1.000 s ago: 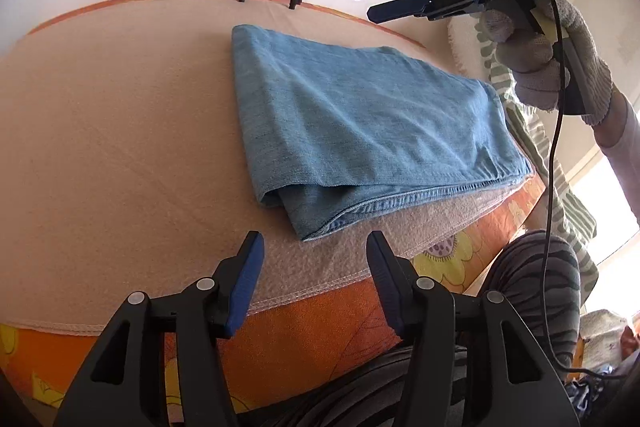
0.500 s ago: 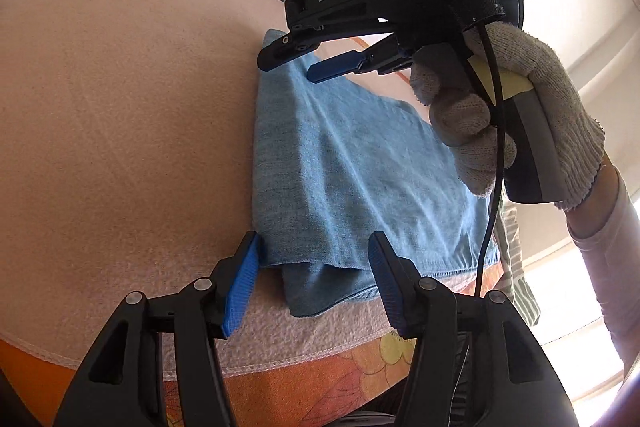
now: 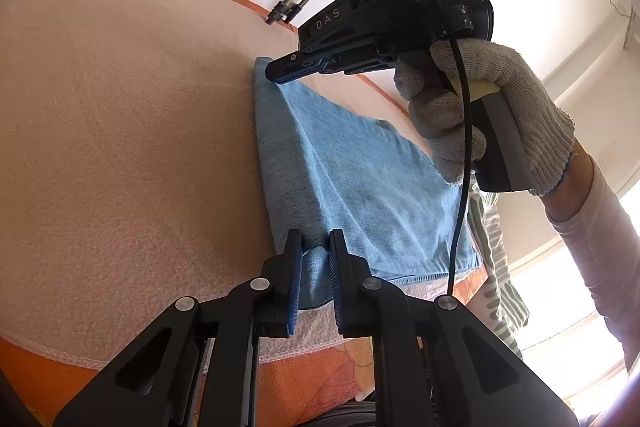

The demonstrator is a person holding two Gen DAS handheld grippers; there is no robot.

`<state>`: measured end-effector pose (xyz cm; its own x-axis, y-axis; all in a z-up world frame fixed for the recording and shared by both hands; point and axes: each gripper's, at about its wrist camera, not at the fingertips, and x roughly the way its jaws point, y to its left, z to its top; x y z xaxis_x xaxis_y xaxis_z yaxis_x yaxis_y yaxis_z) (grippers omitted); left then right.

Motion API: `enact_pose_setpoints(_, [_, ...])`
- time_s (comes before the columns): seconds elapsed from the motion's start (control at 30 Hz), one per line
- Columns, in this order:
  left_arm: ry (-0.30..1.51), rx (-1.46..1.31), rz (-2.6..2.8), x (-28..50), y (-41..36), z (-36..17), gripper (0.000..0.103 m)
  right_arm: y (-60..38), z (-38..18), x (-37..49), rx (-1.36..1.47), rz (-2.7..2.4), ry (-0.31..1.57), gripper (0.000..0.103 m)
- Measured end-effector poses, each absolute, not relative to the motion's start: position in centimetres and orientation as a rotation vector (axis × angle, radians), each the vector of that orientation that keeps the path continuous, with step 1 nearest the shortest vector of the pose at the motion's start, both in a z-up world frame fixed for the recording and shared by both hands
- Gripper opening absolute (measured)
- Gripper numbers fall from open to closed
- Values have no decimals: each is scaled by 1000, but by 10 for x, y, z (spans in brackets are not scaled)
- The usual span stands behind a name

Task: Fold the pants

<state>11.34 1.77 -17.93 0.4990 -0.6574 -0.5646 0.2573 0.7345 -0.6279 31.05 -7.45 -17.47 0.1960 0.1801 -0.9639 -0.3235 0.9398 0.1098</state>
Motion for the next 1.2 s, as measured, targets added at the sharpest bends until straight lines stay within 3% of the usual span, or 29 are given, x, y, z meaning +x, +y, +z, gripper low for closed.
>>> enact_pose_setpoints(0.03, [885, -512, -578, 114, 18, -178, 23, -75, -175, 310, -136, 339, 1326, 17])
enact_pose_setpoints(0.07, [883, -528, -581, 115, 17, -178, 39, -77, -173, 308, -142, 320, 1316, 44])
enact_pose_setpoints(0.1, [881, -540, -576, 117, 16, -179, 52, -78, -170, 305, -146, 308, 1303, 57])
enact_pose_setpoints(0.17, [901, -551, -551, 122, 12, -181, 57, -82, -169, 301, -153, 312, 1313, 55])
enact_pose_setpoints(0.33, [961, -561, -551, 133, -3, -197, 57, -79, -189, 298, -180, 274, 1366, 55])
enact_pose_setpoints(0.43, [931, -545, -563, 132, -8, -198, 52, -77, -201, 295, -163, 275, 1389, 55])
enact_pose_setpoints(0.5, [920, -530, -576, 131, -11, -194, 22, -73, -207, 292, -177, 259, 1386, 59])
enact_pose_setpoints(0.57, [901, -506, -591, 130, -16, -187, 18, -69, -208, 289, -195, 250, 1373, 63])
enact_pose_setpoints(0.63, [875, -482, -608, 129, -20, -177, 15, -65, -208, 286, -221, 231, 1356, 62])
enact_pose_setpoints(0.67, [862, -469, -618, 128, -23, -172, 15, -62, -207, 284, -230, 232, 1343, 56])
enact_pose_setpoints(0.7, [851, -456, -625, 127, -27, -167, 15, -62, -205, 283, -236, 224, 1330, 38])
enact_pose_setpoints(0.8, [828, -425, -652, 124, -37, -154, 13, -76, -197, 281, -155, 248, 1330, 7])
enact_pose_setpoints(1.2, [745, -307, -795, 92, -78, -103, 10, -174, -128, 257, 222, 387, 1184, 2])
